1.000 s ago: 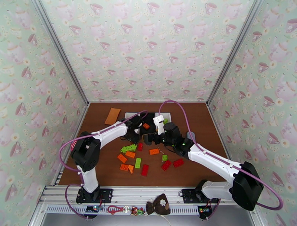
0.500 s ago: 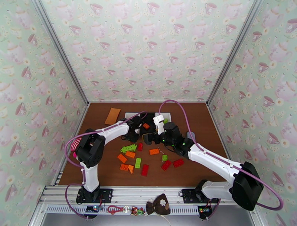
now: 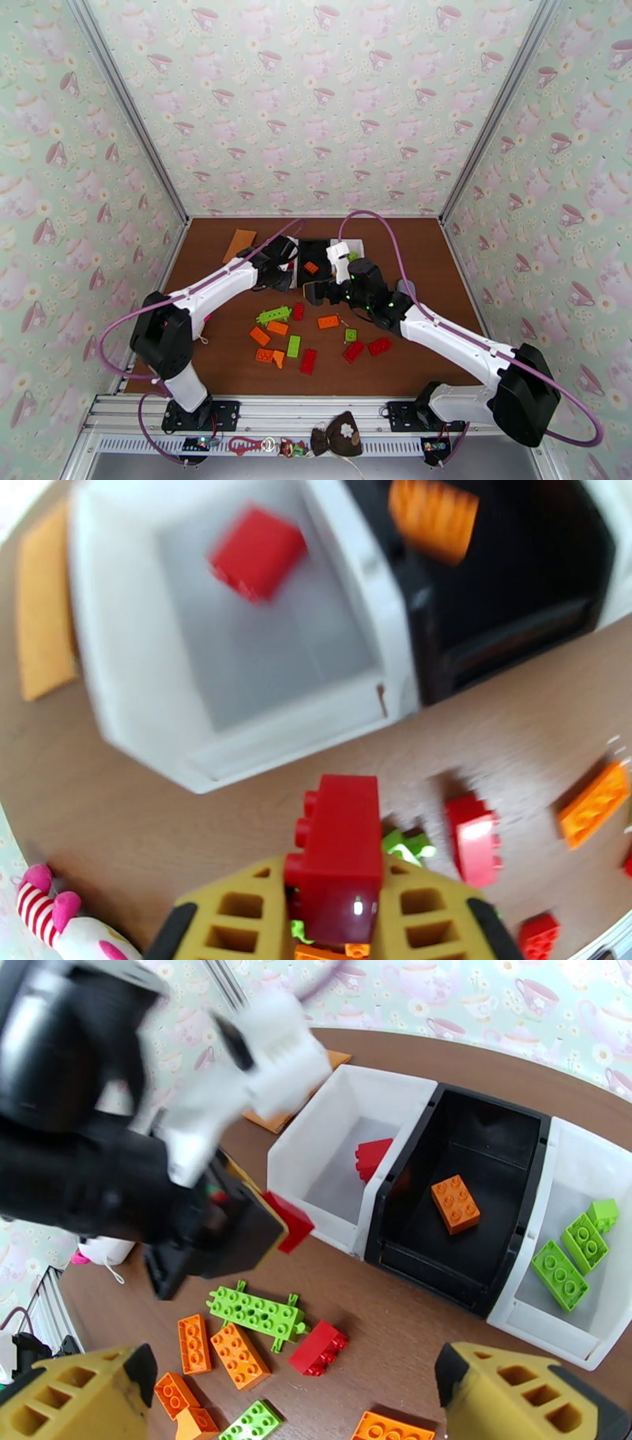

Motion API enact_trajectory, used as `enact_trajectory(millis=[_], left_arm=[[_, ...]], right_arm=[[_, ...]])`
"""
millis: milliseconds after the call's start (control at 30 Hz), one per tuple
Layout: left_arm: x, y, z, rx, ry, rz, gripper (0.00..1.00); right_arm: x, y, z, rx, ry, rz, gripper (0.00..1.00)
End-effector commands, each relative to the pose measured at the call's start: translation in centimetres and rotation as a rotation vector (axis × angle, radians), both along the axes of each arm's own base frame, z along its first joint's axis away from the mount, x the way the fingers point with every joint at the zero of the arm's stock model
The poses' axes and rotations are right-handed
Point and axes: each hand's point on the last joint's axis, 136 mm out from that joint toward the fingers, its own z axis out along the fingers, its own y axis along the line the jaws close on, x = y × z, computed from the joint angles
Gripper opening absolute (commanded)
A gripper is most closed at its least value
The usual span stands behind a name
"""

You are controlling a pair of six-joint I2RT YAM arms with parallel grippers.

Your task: Sort the legos into containers by color

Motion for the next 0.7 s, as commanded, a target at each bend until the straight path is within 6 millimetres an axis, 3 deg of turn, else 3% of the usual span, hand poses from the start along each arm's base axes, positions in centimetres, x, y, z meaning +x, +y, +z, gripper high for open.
enact_trajectory(millis=[0,200,667], left_arm=[[2.3,0.6,1.3,-0.047,-0.12,0.102,0.21],[6.2,1.1,1.9,-0.084,-0.213,0.201,0.2],[13.3,1.5,-2.9,-0.028,-0.148,0.257,0.21]], right_arm=[[1.4,0.9,2.0,0.009,-0.057,-0.017,1.0],[2.6,1.8,2.4,0.002,-0.076,-0.014,0.99],[3.4,1.9,1.4,-0.026,-0.064,-0.036,0.99]])
